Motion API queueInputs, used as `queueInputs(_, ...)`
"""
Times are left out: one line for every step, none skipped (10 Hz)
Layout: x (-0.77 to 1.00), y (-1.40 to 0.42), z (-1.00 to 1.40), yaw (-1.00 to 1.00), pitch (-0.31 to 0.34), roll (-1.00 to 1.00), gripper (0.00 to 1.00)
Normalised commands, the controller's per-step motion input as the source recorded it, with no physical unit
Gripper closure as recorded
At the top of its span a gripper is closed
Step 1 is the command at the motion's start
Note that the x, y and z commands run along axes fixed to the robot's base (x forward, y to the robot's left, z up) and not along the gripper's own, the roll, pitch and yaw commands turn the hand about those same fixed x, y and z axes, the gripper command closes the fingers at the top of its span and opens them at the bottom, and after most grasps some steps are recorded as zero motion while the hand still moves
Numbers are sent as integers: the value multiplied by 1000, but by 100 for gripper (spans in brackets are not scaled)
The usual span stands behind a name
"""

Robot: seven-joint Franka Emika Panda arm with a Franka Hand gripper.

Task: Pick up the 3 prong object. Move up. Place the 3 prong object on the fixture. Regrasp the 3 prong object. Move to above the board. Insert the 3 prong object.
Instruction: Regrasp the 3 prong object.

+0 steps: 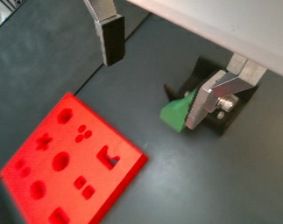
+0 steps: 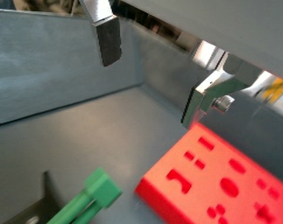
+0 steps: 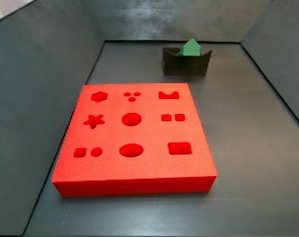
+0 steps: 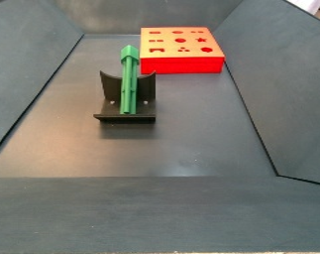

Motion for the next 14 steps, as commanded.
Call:
queueInputs(-5,-33,12,23,53,1000,0)
queueInputs(-2,-24,11,24,51,1000,0)
queueInputs(6,-25,4,25,50,1000,0)
queueInputs(8,-22,6,25,49,1000,0)
queueInputs(12,-20,11,26,50,1000,0)
queueInputs(11,-15,12,28,54,1000,0)
queueInputs(12,-19,12,30,62,1000,0)
queueInputs(25,-18,7,32,68,1000,0)
queueInputs(37,-22,0,35,76,1000,0)
queueInputs(52,-24,-7,38,85,1000,0)
queueInputs(72,-29,-6,44,101,1000,0)
queueInputs(87,-31,-8,50,115,1000,0)
queueInputs(101,-36,-7,57,132,1000,0)
queueInputs(112,-40,-12,66,151,1000,0)
